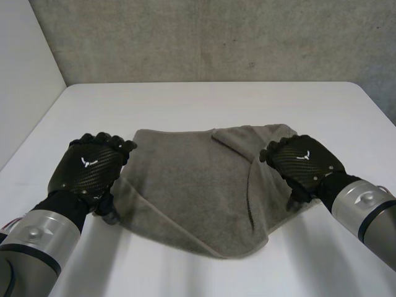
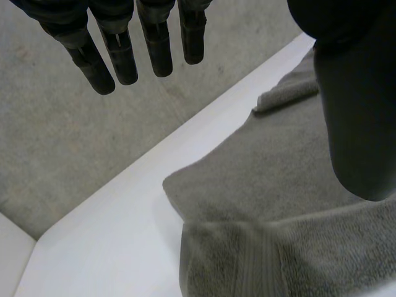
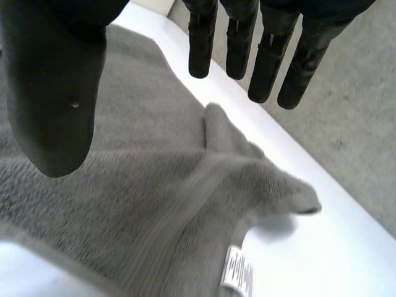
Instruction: Fold the towel.
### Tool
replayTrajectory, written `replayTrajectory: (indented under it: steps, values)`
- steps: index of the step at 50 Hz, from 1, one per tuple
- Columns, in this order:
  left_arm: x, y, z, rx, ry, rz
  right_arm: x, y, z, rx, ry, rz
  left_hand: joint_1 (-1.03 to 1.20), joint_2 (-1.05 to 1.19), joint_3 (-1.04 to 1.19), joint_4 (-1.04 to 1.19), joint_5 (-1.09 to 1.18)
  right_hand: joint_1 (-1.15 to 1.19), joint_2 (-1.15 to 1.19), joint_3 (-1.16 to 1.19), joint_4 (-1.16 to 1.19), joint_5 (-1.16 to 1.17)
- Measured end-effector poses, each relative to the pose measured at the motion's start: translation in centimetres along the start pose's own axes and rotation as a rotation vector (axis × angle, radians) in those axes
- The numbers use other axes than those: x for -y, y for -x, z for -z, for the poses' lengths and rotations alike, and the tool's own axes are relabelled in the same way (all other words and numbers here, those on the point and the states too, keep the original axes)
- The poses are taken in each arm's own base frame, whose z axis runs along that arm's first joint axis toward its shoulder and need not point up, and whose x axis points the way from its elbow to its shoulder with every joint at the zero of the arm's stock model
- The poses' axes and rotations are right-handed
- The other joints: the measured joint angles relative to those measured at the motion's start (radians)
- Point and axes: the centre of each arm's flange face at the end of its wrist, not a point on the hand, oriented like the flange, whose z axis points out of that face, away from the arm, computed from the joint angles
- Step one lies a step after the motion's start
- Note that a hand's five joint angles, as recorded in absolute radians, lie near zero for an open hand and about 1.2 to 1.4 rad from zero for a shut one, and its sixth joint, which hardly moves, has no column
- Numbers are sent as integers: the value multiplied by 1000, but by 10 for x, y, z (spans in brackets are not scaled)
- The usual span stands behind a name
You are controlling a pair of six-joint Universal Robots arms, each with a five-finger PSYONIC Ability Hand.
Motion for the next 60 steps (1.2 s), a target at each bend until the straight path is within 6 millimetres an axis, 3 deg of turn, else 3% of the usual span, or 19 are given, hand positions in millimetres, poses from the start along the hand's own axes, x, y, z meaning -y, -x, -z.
replayTrajectory:
  steps: [5, 9, 21, 27, 39, 60]
  values:
    - [-4, -3, -2, -37, 6, -2, -16, -4, 0, -19, 38, -9, 0, 0, 0, 0, 0, 0, 0, 0, 1, 18]
    - [-15, -1, -16, -60, 39, 3, -25, -15, -3, -36, 43, -2, 0, 1, 2, 0, 15, 15, 4, 14, 39, 89]
    - [-51, 17, -91, -124, 171, 54, -65, -44, -30, 31, 91, -12, 3, 6, 3, 0, 35, 143, 131, 139, 162, 209]
    - [-66, 21, -110, -133, 258, 73, -83, -52, -40, 34, 130, 10, 3, 6, 3, 0, 35, 144, 131, 139, 162, 209]
    - [-82, 31, -116, -113, 328, 101, -106, -60, -54, 25, 160, 42, 2, 5, 3, 0, 34, 225, 226, 225, 247, 289]
    - [-84, 37, -113, -88, 332, 120, -115, -61, -67, -3, 127, 65, 1, 3, 1, 0, 32, 315, 313, 322, 339, 378]
